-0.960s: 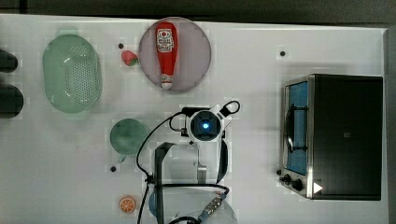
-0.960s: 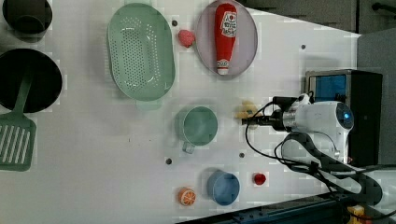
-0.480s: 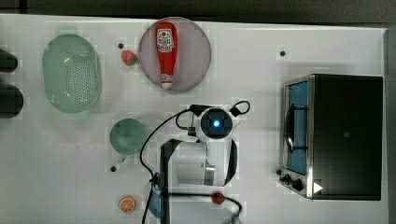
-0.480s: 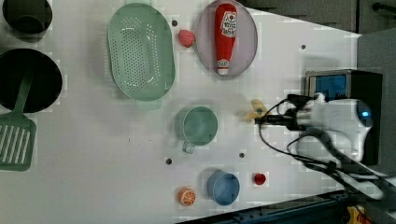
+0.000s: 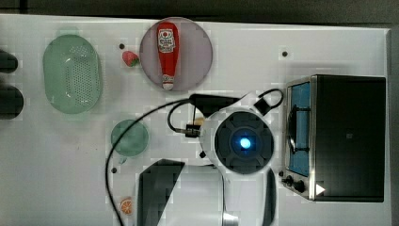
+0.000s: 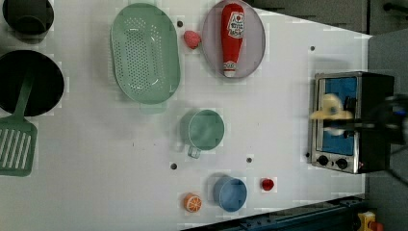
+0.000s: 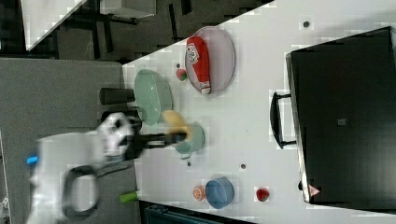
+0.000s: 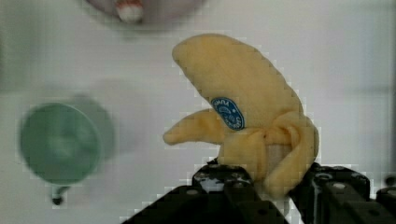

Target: Pick Banana and place it in mug.

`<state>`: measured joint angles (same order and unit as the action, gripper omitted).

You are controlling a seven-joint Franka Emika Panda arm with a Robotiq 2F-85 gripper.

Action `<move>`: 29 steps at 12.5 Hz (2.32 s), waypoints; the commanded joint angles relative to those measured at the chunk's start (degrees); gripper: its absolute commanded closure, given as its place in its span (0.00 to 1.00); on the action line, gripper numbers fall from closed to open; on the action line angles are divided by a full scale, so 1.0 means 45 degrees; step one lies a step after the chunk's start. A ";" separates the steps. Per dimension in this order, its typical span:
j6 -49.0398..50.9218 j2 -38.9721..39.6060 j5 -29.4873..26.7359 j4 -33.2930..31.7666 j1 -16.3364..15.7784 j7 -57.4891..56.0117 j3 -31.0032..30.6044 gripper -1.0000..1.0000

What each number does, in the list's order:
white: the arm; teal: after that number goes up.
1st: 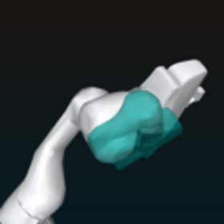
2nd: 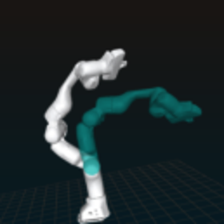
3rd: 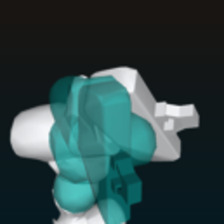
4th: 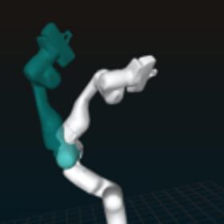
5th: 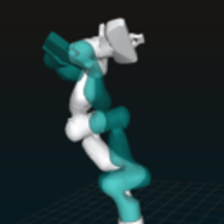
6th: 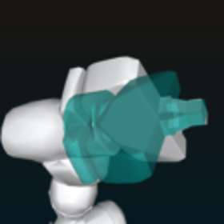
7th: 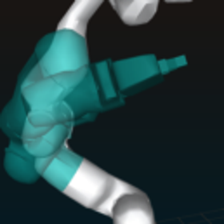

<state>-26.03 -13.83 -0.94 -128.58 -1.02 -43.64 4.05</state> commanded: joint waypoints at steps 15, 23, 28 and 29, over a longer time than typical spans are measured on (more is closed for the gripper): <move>-0.3058 0.1964 -0.1841 -0.1777 -0.0817 1.0865 -0.6118 0.73; -0.5484 0.4036 -0.0502 -0.1820 -0.0781 1.2292 -0.5746 0.50; -0.5798 0.4191 -0.0556 -0.1660 -0.0771 1.2293 -0.5636 0.00; -0.5788 0.4013 -0.0710 -0.1447 -0.0731 1.2321 -0.5472 0.00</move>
<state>-51.06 6.81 -3.74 -136.53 -3.26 8.08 -21.32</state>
